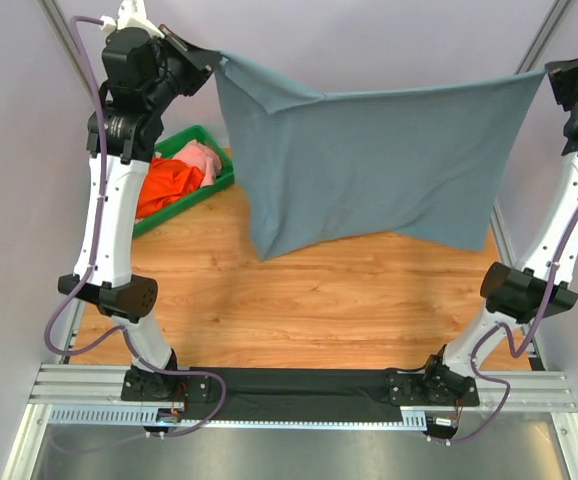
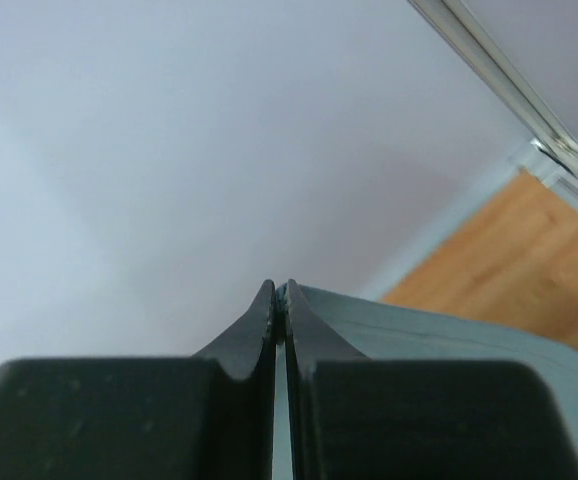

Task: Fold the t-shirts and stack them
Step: Flatten the tshirt out

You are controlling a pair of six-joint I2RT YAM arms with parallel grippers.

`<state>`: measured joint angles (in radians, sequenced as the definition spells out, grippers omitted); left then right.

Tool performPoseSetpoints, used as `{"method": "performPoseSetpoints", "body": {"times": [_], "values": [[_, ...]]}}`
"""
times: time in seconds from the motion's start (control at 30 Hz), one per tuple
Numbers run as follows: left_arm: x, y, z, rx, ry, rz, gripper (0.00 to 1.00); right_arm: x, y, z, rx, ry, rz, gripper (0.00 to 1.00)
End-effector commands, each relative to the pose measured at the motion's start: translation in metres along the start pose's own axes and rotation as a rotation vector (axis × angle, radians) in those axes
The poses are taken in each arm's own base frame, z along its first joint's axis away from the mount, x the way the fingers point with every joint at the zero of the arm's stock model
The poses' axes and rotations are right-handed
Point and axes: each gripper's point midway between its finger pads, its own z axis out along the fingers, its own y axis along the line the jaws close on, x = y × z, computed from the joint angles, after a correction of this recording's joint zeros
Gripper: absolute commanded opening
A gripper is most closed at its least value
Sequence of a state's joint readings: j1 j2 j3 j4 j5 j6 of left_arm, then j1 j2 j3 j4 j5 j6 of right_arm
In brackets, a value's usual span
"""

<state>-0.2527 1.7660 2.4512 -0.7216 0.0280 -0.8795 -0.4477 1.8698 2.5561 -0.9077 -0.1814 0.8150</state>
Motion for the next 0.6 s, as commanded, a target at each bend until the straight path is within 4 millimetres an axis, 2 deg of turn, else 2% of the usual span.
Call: {"method": "performPoseSetpoints", "body": {"times": [0.0,0.03,0.13,0.17,0.2,0.23,0.27,0.3,0.33,0.37,0.4,0.43,0.47,0.5,0.53,0.57], "values": [[-0.069,-0.076,-0.040,0.262,-0.225,-0.010,0.00,-0.074,0.090,-0.071,-0.312,-0.274,0.034,0.00],[-0.076,-0.083,-0.049,0.280,-0.249,0.004,0.00,-0.081,0.103,-0.090,-0.351,-0.310,0.027,0.00],[-0.088,-0.090,-0.073,0.288,-0.297,0.043,0.00,-0.077,0.100,-0.098,-0.343,-0.287,0.029,0.00],[-0.086,-0.089,-0.076,0.283,-0.289,0.055,0.00,-0.074,0.096,-0.098,-0.327,-0.274,0.022,0.00],[-0.075,-0.079,-0.070,0.259,-0.255,0.061,0.00,-0.071,0.092,-0.100,-0.311,-0.267,0.010,0.00],[-0.075,-0.081,-0.085,0.268,-0.252,0.066,0.00,-0.058,0.071,-0.086,-0.250,-0.231,-0.009,0.00],[-0.068,-0.078,-0.088,0.263,-0.226,0.067,0.00,-0.056,0.069,-0.102,-0.234,-0.240,-0.024,0.00],[-0.047,-0.058,-0.075,0.215,-0.162,0.058,0.00,-0.054,0.056,-0.102,-0.179,-0.253,-0.030,0.00],[-0.045,-0.059,-0.094,0.225,-0.158,0.051,0.00,-0.034,0.022,-0.089,-0.075,-0.194,-0.053,0.00],[-0.034,-0.052,-0.096,0.209,-0.131,0.038,0.00,-0.029,0.014,-0.103,-0.038,-0.195,-0.060,0.00],[-0.007,-0.022,-0.085,0.136,-0.062,0.026,0.00,-0.022,-0.009,-0.102,0.051,-0.188,-0.059,0.00],[-0.003,-0.021,-0.104,0.136,-0.062,0.020,0.00,-0.007,-0.035,-0.105,0.146,-0.150,-0.056,0.00],[0.010,-0.011,-0.107,0.112,-0.030,0.006,0.00,0.007,-0.080,-0.101,0.302,-0.141,-0.048,0.00],[0.039,0.019,-0.104,0.030,0.045,-0.005,0.00,0.014,-0.098,-0.115,0.377,-0.147,-0.040,0.00],[0.044,0.021,-0.124,0.024,0.050,-0.011,0.00,0.030,-0.126,-0.124,0.492,-0.107,-0.037,0.00],[0.059,0.028,-0.132,0.003,0.086,-0.019,0.00,0.050,-0.160,-0.126,0.606,-0.060,-0.032,0.00]]}}
